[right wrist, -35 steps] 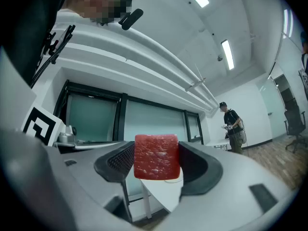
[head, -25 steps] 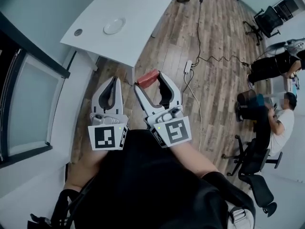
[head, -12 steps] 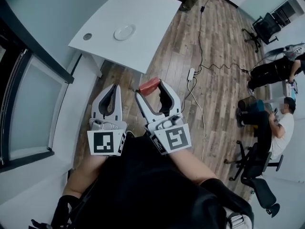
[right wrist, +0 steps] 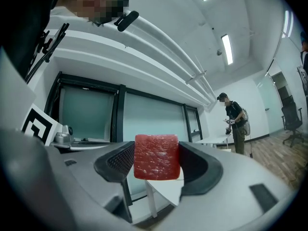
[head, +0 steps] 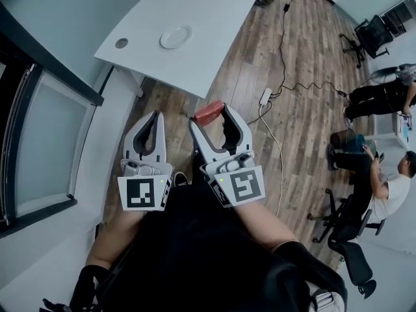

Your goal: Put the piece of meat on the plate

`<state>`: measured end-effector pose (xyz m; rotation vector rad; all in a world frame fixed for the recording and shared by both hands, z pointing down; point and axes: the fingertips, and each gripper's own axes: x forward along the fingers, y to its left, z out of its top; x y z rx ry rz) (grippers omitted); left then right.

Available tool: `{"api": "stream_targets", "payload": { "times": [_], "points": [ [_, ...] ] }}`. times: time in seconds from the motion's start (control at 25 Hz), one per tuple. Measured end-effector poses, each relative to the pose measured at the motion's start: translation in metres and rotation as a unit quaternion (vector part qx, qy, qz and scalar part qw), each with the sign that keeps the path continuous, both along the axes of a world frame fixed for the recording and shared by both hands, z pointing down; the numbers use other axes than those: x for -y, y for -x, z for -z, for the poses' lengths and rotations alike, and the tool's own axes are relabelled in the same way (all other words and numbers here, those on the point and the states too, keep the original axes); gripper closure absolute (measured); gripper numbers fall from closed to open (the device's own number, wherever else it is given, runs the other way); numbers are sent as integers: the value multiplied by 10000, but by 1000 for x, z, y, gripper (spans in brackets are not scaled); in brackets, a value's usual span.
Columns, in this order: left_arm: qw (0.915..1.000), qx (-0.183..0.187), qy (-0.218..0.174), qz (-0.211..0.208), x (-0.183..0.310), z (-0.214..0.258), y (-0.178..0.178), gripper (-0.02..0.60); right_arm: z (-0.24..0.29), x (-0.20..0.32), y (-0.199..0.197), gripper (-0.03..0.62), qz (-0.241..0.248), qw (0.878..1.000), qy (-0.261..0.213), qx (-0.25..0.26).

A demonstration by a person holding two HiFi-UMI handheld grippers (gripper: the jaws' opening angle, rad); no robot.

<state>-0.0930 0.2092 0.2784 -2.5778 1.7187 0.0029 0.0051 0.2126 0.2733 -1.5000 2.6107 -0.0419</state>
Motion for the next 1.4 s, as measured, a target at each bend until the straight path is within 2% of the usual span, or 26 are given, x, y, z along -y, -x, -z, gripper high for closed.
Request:
{"api": "stream_targets", "payload": {
  "times": [0.12, 0.8, 1.24, 1.4],
  "points": [
    [10000, 31, 37, 57, 21, -3, -2, 577, -10, 24, -1, 304, 93, 9998, 154, -9],
    [9988, 29, 318, 364, 182, -11, -45, 577, -10, 191, -24, 305, 711, 9970, 279, 72],
    [9959, 142, 320, 832, 228, -10, -59, 577, -12, 241, -32, 304, 1298, 9910, 243, 199],
    [9949, 164, 341, 937, 236, -12, -59, 577, -15, 252, -36, 305, 1344, 9903, 270, 223]
  ]
}}
